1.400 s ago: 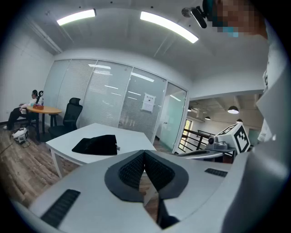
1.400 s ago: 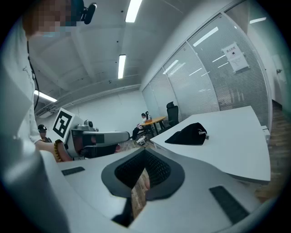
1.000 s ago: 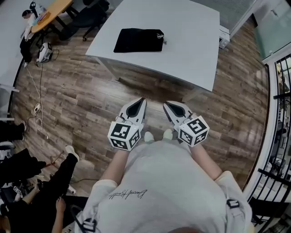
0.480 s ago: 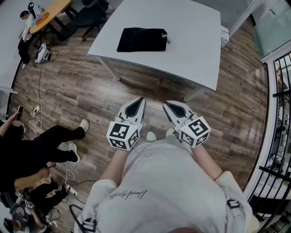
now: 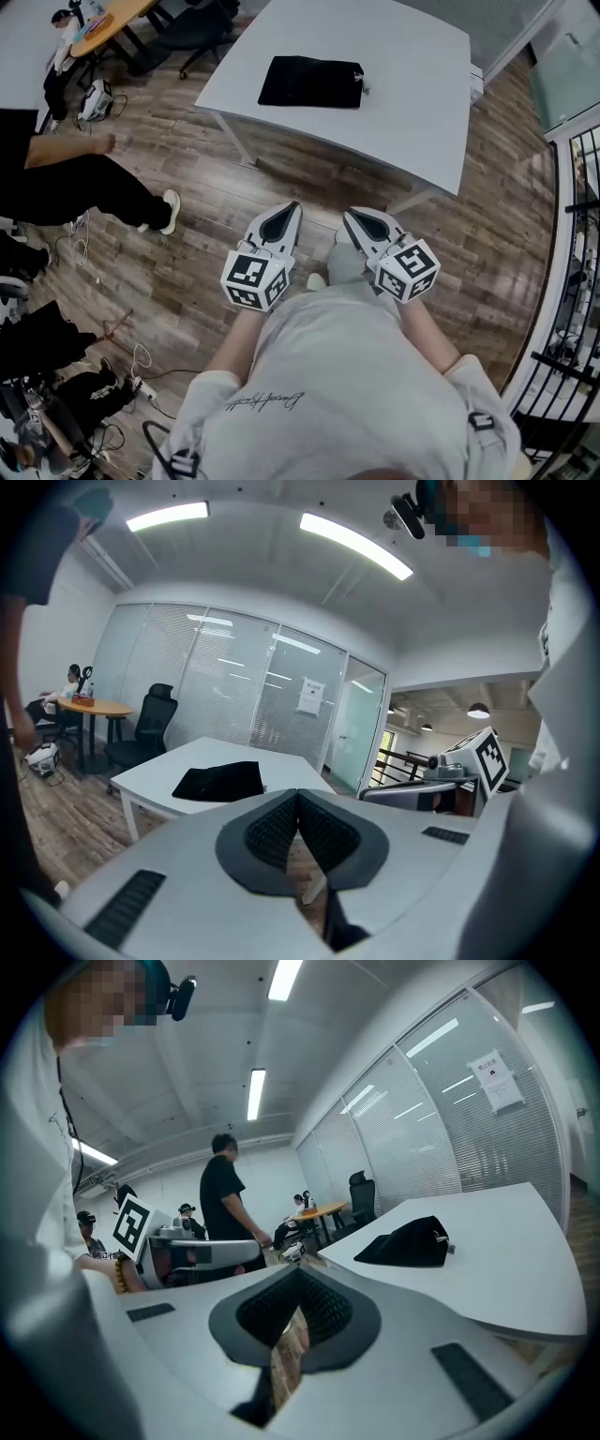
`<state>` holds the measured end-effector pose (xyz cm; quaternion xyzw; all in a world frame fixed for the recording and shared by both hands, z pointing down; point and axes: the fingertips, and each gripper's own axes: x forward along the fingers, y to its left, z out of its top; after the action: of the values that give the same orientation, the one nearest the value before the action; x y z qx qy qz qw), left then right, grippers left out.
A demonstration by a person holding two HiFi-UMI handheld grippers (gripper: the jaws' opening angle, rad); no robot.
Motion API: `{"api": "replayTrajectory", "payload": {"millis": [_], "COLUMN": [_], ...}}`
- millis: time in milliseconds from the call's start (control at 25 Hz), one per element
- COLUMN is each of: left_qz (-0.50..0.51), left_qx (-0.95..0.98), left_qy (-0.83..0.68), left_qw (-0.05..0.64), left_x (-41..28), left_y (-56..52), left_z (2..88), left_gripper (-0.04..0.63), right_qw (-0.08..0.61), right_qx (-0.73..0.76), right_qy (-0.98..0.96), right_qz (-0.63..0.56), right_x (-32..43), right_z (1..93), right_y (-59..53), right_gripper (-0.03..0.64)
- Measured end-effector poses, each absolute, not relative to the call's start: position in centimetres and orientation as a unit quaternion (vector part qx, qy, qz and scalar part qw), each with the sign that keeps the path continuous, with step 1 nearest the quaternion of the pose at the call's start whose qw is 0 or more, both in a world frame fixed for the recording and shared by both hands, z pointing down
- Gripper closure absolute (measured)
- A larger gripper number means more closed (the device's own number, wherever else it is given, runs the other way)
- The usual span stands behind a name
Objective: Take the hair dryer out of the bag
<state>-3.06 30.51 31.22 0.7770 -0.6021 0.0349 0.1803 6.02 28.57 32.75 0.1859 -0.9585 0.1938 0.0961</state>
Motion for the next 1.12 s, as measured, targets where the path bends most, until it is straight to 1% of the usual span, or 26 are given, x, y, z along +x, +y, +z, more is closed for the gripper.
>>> {"api": "replayTrajectory", "payload": {"millis": [480,720,1120], "left_qz": [0.025,0.041,0.047], "left_qx": [0.764,0.765,0.765], "left_qy": [-0.615,-0.616,-0.618], "left_qw": [0.194,0.185,0.172], "left_x": [-5.2,-6.1,-7.2], "left_y": [24.8,17.6,4.4], "left_z": [32.8,32.9,31.1], "left_gripper": [0.583,0.583,0.583], "right_qw": [0.092,0.076,0.074], "right_qx": [0.180,0.174,0.165], "right_qy": [-0.957,-0.958,-0.962], "right_qz": [0.207,0.214,0.206], "right_x": [4.3,2.9,1.8], "right_z": [34.9,35.3,34.7], "right_y": [22.3,14.9,1.8], "right_gripper": [0.601,0.601,0.601]}}
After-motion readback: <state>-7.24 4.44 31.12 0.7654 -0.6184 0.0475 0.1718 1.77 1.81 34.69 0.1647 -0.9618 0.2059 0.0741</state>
